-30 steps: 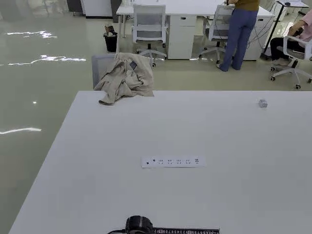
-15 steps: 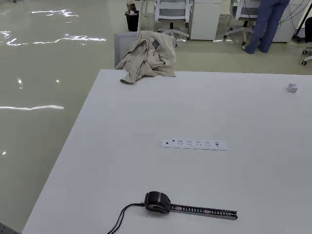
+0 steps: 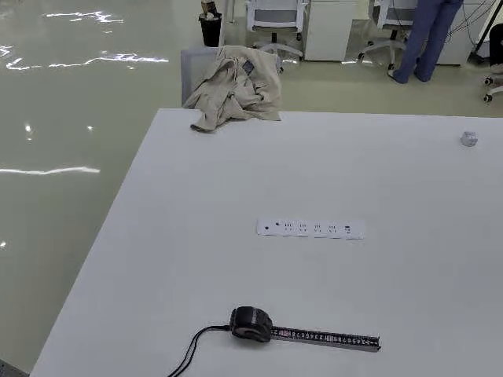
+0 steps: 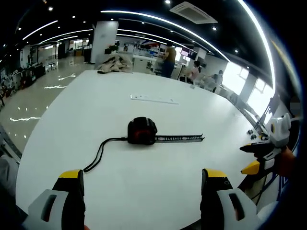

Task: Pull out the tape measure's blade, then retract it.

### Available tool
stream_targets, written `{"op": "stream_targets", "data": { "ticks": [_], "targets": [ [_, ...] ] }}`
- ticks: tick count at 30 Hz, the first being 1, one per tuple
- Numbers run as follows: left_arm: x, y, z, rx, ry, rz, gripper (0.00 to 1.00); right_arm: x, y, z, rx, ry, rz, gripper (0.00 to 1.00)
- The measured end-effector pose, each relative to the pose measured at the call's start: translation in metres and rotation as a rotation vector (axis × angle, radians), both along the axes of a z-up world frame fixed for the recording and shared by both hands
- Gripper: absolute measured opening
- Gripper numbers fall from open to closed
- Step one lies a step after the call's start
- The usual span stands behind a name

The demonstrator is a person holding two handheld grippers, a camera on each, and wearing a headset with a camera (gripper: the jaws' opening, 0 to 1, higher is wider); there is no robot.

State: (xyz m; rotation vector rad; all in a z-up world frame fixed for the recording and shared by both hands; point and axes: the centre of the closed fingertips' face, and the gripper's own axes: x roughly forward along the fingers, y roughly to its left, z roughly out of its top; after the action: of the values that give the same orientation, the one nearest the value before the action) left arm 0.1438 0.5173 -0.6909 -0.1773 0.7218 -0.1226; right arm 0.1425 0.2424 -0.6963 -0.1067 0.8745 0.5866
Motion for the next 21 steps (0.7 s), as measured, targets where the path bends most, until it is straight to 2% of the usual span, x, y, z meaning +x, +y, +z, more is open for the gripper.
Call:
{"op": "stream_targets", "data": {
  "ticks": [14, 21],
  "targets": [
    [0.0012, -0.0004, 0.0024, 0.001, -0.003, 0.009, 1.0, -0.0049, -0.0046, -0.0033, -0.003, 0.005, -0.015, 0.9],
    [-0.0003, 0.0007, 0.001, 0.002, 0.004, 0.014, 0.99, -0.0022, -0.0042, -0.0002, -0.004, -0.002, -0.014, 0.9]
  ]
}}
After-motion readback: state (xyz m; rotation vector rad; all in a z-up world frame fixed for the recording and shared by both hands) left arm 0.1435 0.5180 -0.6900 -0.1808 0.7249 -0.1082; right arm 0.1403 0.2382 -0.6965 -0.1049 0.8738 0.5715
